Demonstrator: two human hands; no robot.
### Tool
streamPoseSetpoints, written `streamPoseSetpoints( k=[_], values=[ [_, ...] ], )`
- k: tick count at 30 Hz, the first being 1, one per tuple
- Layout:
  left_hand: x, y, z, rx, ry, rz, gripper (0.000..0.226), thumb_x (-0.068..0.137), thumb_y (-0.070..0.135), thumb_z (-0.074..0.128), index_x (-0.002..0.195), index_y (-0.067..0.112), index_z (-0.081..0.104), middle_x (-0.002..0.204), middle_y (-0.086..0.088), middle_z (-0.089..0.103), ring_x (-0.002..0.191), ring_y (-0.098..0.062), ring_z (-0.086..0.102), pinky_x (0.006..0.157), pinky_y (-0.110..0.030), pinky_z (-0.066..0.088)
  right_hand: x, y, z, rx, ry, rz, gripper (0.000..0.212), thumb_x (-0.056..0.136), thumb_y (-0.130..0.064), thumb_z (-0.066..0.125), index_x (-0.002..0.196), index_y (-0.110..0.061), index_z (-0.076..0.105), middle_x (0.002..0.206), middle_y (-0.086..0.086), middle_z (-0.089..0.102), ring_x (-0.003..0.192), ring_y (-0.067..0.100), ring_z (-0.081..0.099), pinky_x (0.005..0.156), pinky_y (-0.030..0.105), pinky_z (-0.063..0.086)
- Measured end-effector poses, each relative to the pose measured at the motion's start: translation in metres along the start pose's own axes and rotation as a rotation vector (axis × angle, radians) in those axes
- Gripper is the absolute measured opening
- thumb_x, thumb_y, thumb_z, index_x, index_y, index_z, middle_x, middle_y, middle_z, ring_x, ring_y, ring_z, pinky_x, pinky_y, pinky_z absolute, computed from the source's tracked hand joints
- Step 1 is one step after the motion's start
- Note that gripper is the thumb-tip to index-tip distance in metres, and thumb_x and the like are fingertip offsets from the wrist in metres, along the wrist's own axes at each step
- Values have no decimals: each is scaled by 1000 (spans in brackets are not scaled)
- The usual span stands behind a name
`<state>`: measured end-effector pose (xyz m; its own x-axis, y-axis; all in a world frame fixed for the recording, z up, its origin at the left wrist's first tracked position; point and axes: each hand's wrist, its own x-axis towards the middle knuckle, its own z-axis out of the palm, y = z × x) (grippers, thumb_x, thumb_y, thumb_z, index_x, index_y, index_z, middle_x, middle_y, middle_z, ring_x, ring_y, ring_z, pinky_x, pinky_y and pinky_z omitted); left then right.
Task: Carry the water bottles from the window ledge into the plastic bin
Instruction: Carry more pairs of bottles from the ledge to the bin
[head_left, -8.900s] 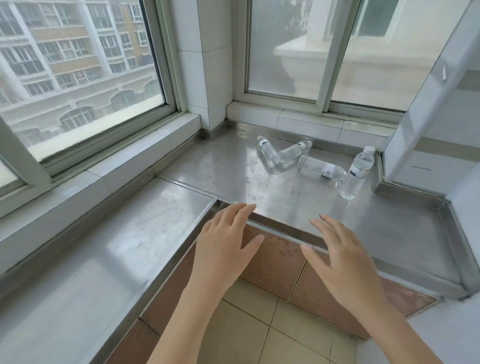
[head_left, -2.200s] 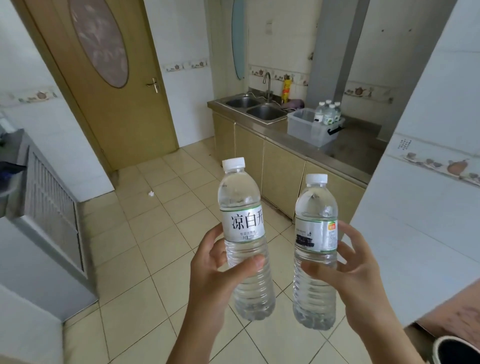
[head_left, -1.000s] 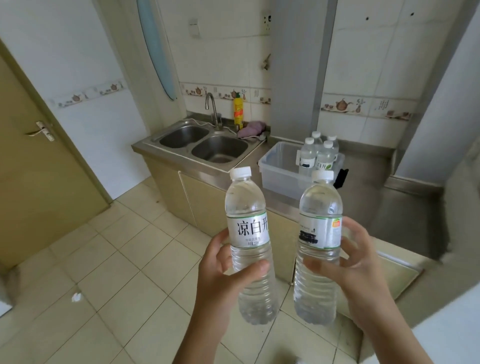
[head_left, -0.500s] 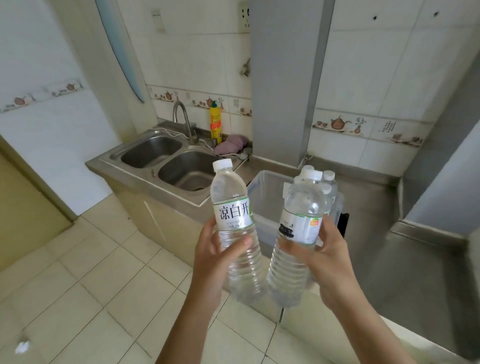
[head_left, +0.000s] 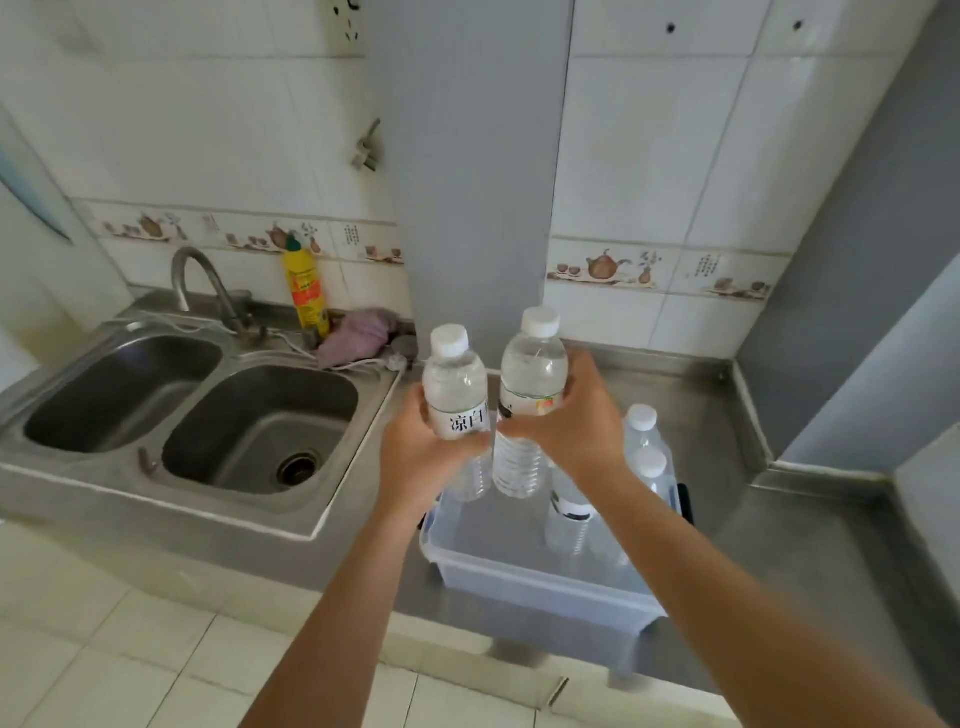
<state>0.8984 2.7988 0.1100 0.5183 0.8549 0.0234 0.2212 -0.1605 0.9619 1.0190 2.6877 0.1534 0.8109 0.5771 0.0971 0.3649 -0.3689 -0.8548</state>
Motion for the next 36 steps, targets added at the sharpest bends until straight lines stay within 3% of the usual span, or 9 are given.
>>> streamPoseSetpoints(
  k=[3, 9, 15, 20, 23, 28, 31, 33, 36],
  values=[
    [30, -6, 9, 111, -21, 31, 66, 49, 35, 87, 109, 33, 59, 97, 12, 74, 89, -8, 71, 81, -45, 59, 24, 3, 9, -145, 20, -16, 89, 49, -37, 88, 124, -27, 41, 109, -2, 62, 105, 25, 56, 84, 43, 49],
    [80, -12, 29, 118, -142, 72, 68, 52, 17, 93, 104, 28, 51, 91, 18, 63, 90, -12, 65, 80, -34, 53, 59, 18, 23, -478, -21, 43, 90, 53, -48, 84, 128, -25, 39, 116, 2, 64, 121, 26, 51, 116, 47, 18],
    [88, -53, 43, 232, -295, 76, 68, 44, 26, 89, 103, 31, 55, 97, 11, 67, 92, -15, 65, 81, -45, 56, 63, 45, 31, -665, -116, 78, 86, 56, -49, 83, 127, -30, 38, 118, -2, 63, 124, 22, 49, 116, 47, 3],
    [91, -71, 47, 472, -349, 158, 80, 39, 40, 91, 111, 25, 60, 99, 6, 64, 98, -21, 56, 80, -33, 45, 72, 47, 30, -582, -112, 113, 45, 60, -33, 83, 96, -35, 57, 93, -16, 60, 105, 13, 56, 116, 48, 14],
    [89, -82, 45, 518, -354, 184, 89, 40, 39, 94, 120, 21, 60, 107, 5, 61, 109, -23, 51, 88, -35, 41, 73, 47, 34, -540, -139, 93, 33, 63, -27, 82, 79, -37, 55, 85, -22, 59, 92, 4, 57, 116, 49, 14],
    [88, -79, 46, 388, -320, 208, 86, 48, 38, 94, 124, 25, 53, 111, 13, 53, 110, -18, 45, 90, -36, 38, 64, 44, 38, -553, -146, 82, 35, 69, -33, 80, 97, -35, 60, 102, -19, 66, 104, 7, 59, 118, 48, -4],
    [87, -66, 46, 361, -351, 291, 83, 53, 34, 92, 125, 29, 52, 113, 15, 56, 110, -18, 50, 92, -38, 42, 57, 42, 33, -599, -161, 48, 43, 71, -38, 78, 109, -34, 58, 110, -17, 66, 109, 8, 58, 119, 47, 0],
    [84, -58, 45, 366, -348, 377, 76, 59, 24, 89, 127, 25, 54, 114, 9, 60, 108, -21, 55, 92, -38, 44, 51, 43, 28, -632, -135, -15, 44, 74, -38, 76, 114, -30, 58, 114, -13, 65, 110, 12, 58, 117, 42, 16],
    [79, -44, 43, 407, -280, 578, 62, 73, 18, 81, 130, 19, 56, 120, 1, 62, 108, -24, 59, 91, -37, 45, 33, 42, 15, -711, 5, -135, 43, 74, -37, 76, 113, -25, 63, 117, -5, 66, 109, 20, 59, 93, 34, 44]
  ],
)
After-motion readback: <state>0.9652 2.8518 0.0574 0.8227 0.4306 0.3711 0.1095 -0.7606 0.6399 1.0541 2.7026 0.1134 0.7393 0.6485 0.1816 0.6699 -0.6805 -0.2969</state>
